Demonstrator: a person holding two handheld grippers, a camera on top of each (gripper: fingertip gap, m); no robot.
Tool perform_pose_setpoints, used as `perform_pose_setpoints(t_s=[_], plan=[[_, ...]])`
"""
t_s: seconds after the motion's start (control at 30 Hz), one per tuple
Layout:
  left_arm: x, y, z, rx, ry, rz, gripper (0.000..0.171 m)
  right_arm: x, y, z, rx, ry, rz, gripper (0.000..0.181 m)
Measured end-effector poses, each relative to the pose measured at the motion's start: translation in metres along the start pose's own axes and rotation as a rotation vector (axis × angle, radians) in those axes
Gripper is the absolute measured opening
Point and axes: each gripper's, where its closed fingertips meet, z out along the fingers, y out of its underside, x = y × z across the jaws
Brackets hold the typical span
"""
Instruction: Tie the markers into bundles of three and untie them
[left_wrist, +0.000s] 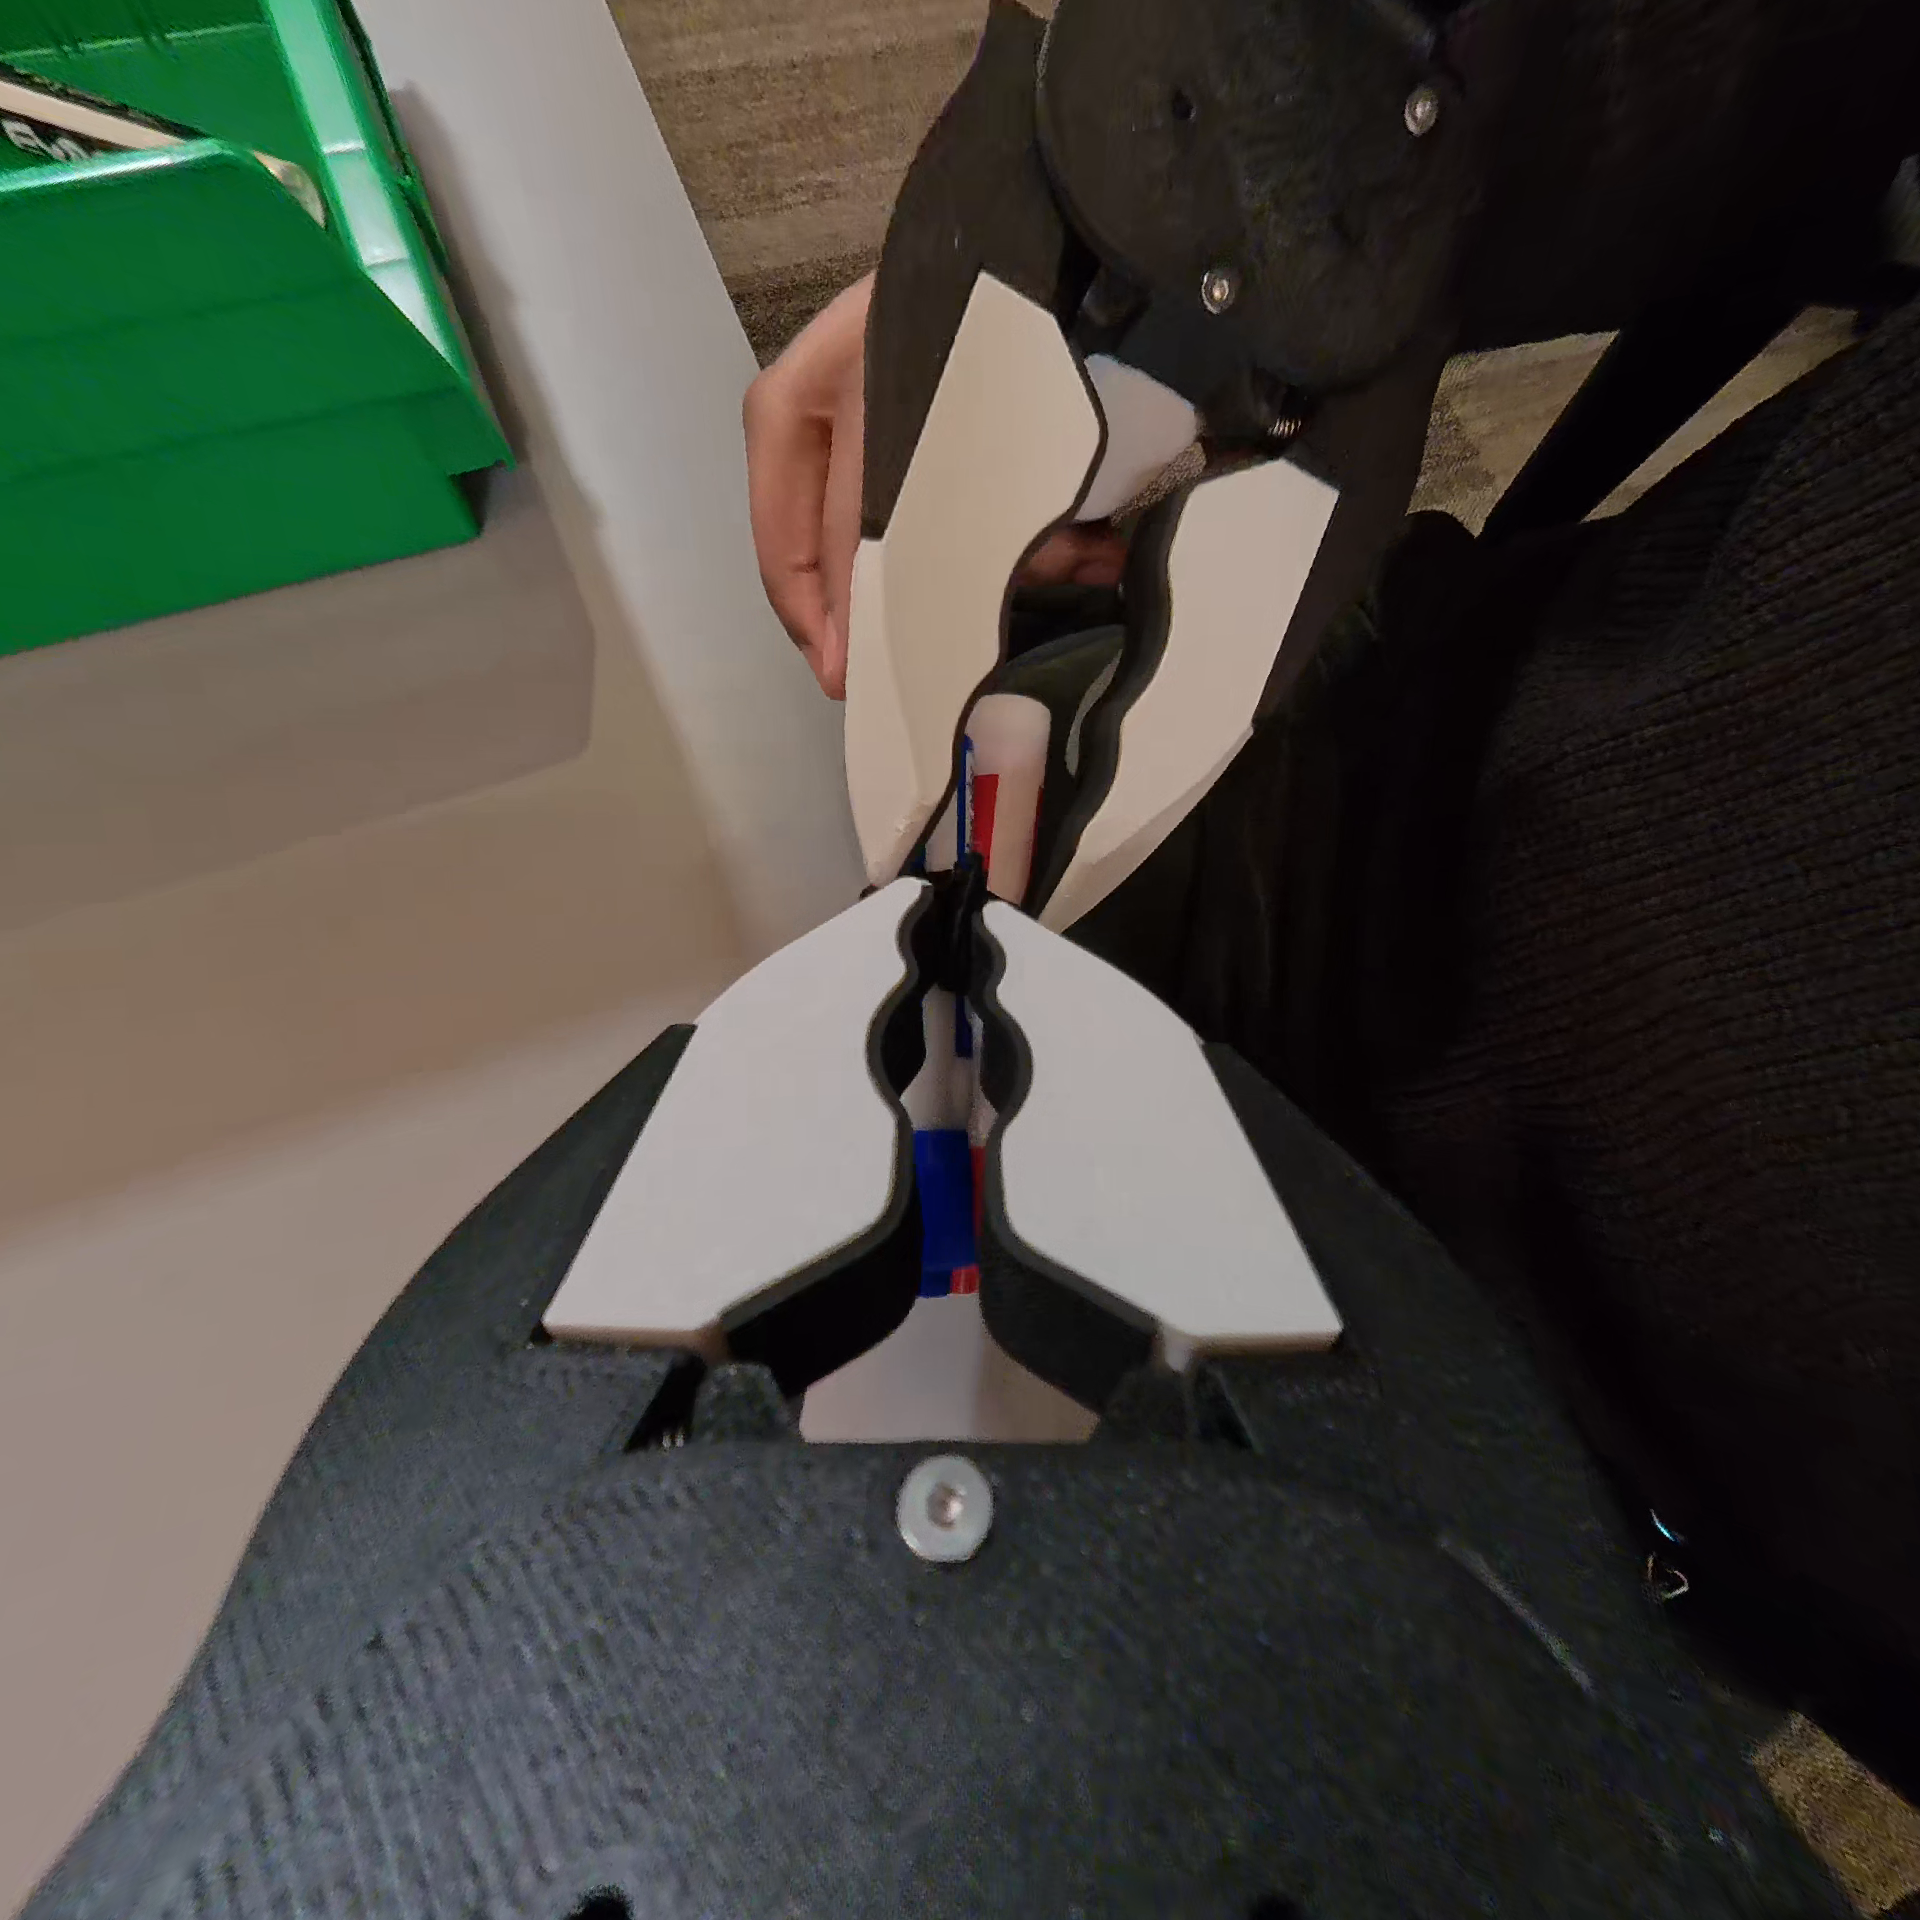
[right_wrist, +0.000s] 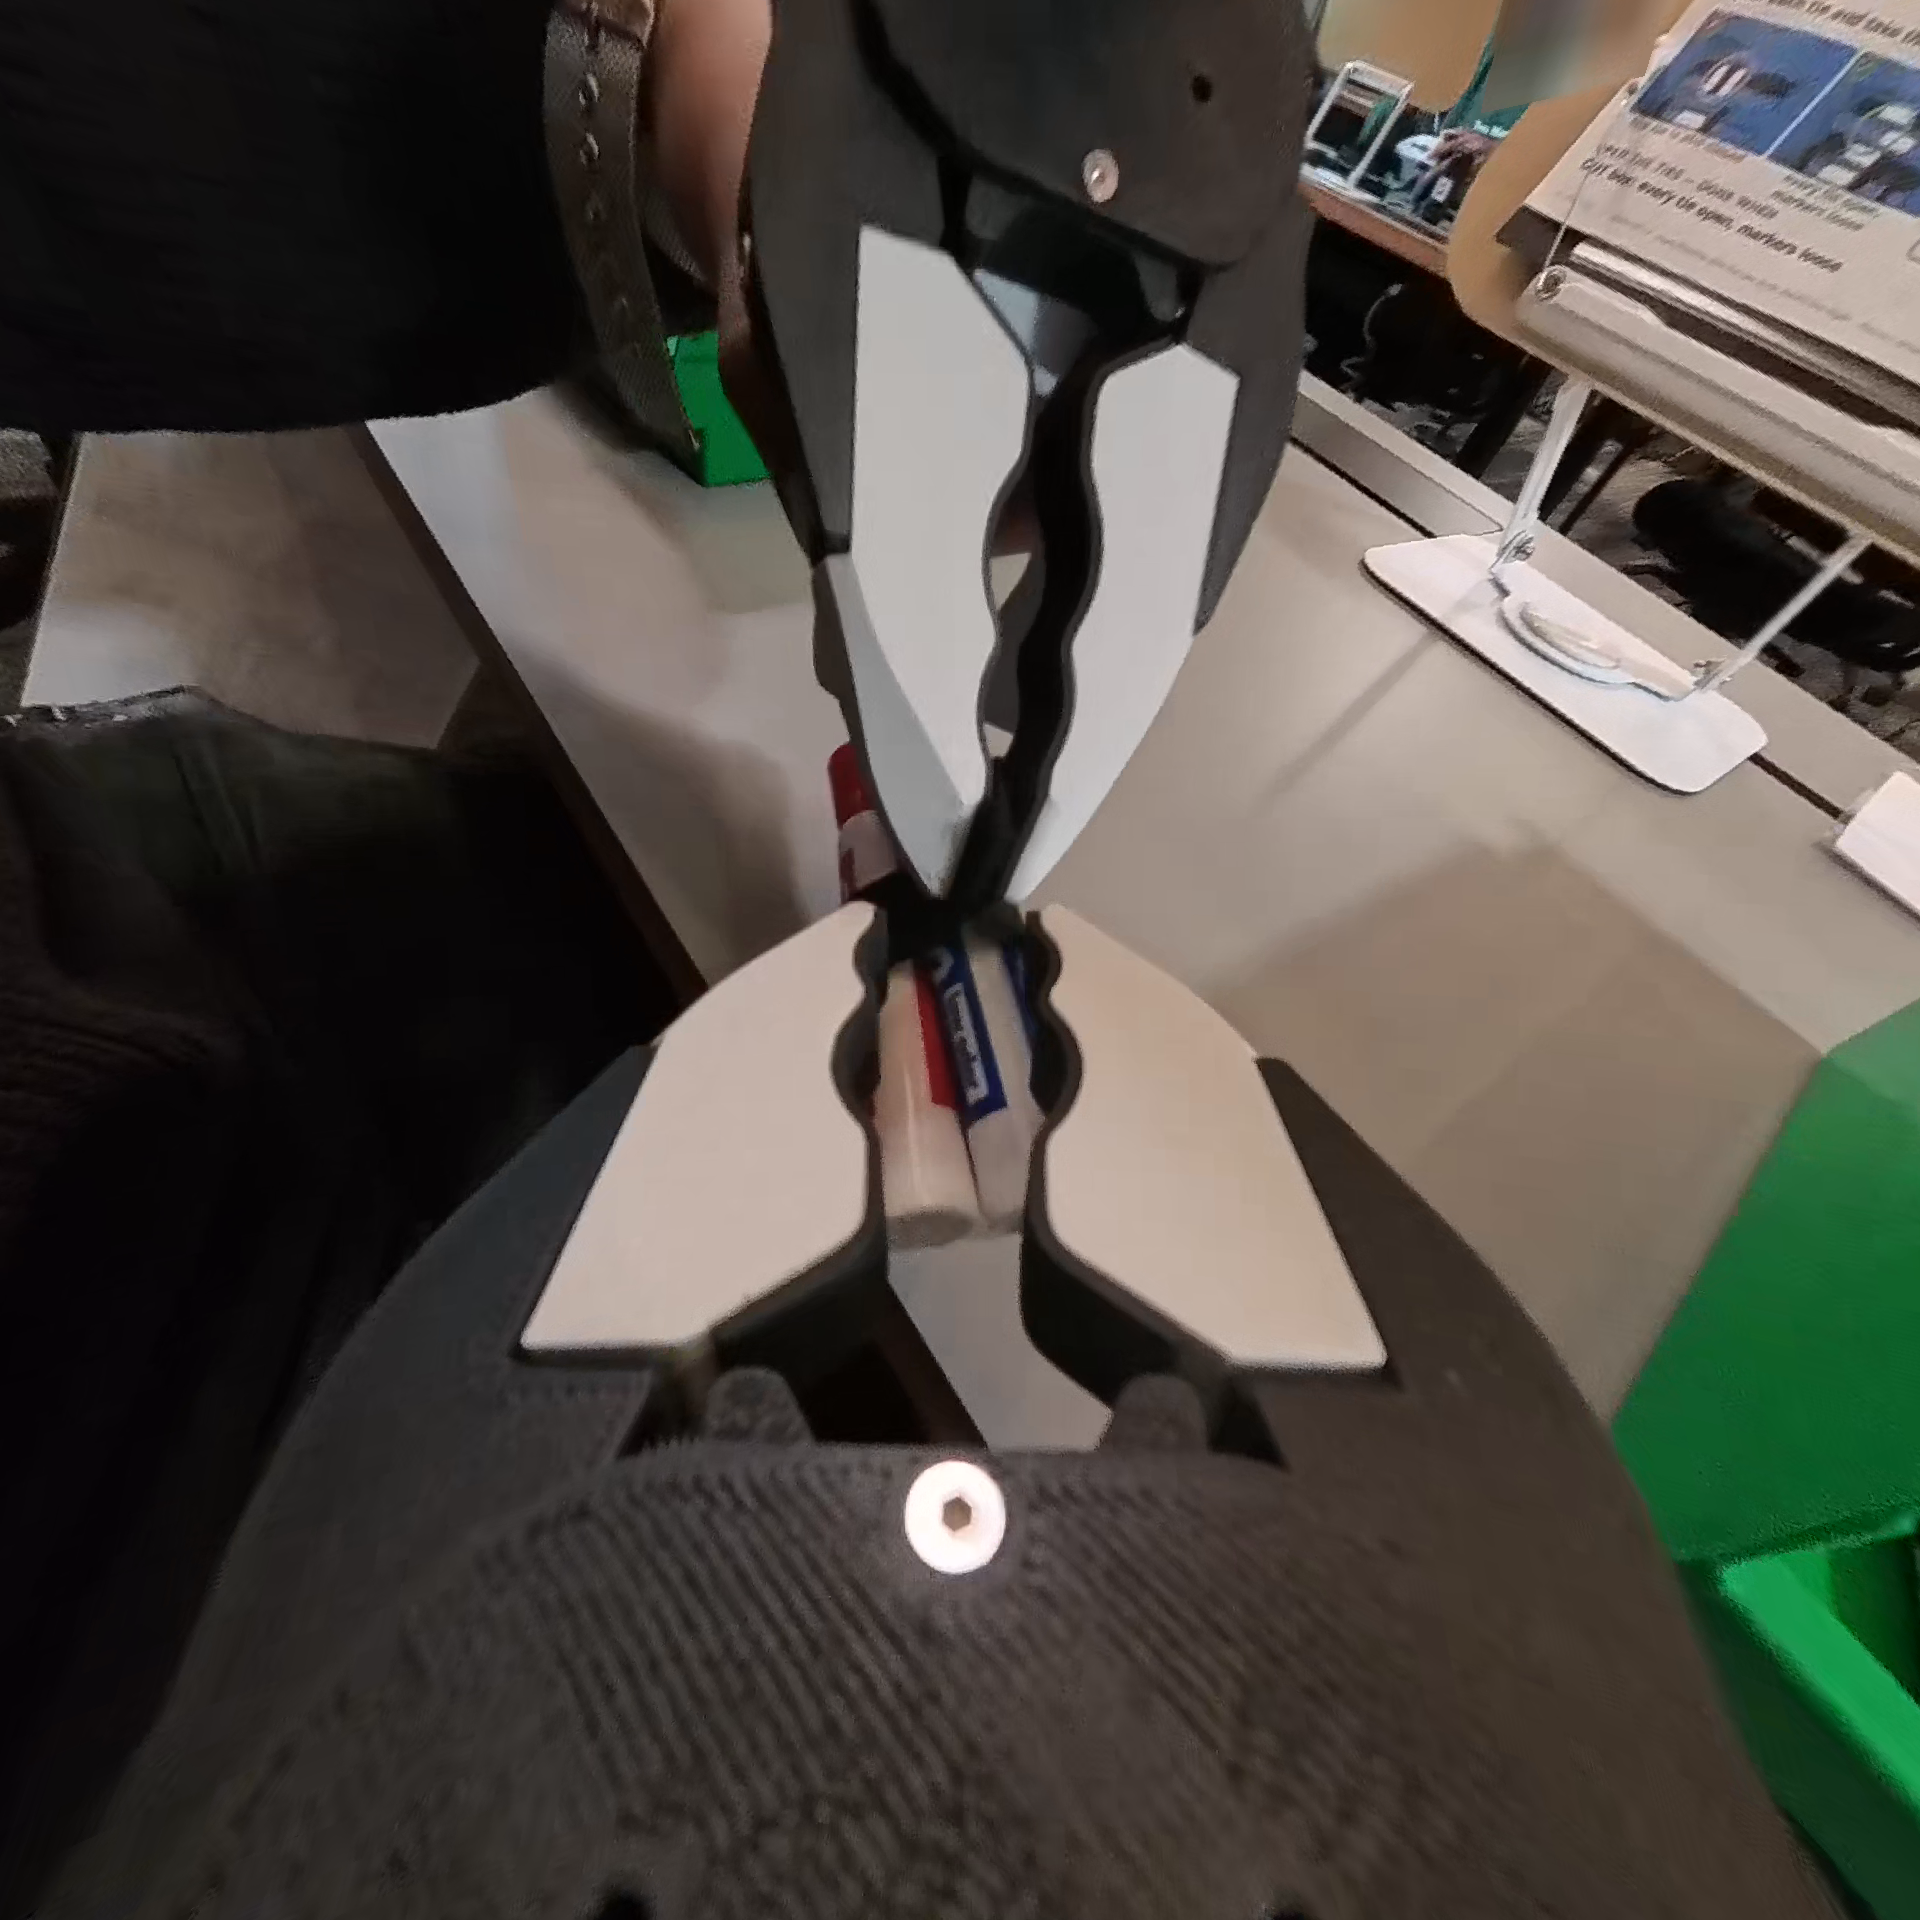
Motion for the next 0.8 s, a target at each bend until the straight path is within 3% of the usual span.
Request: perform_pose_setpoints(t_s=[0.8], plan=[[0.0, 0.0, -0.022, 0.092, -0.001, -0.085, 0.008, 0.001, -0.021, 0.008, 0.037, -0.108, 0.127, 0.002]])
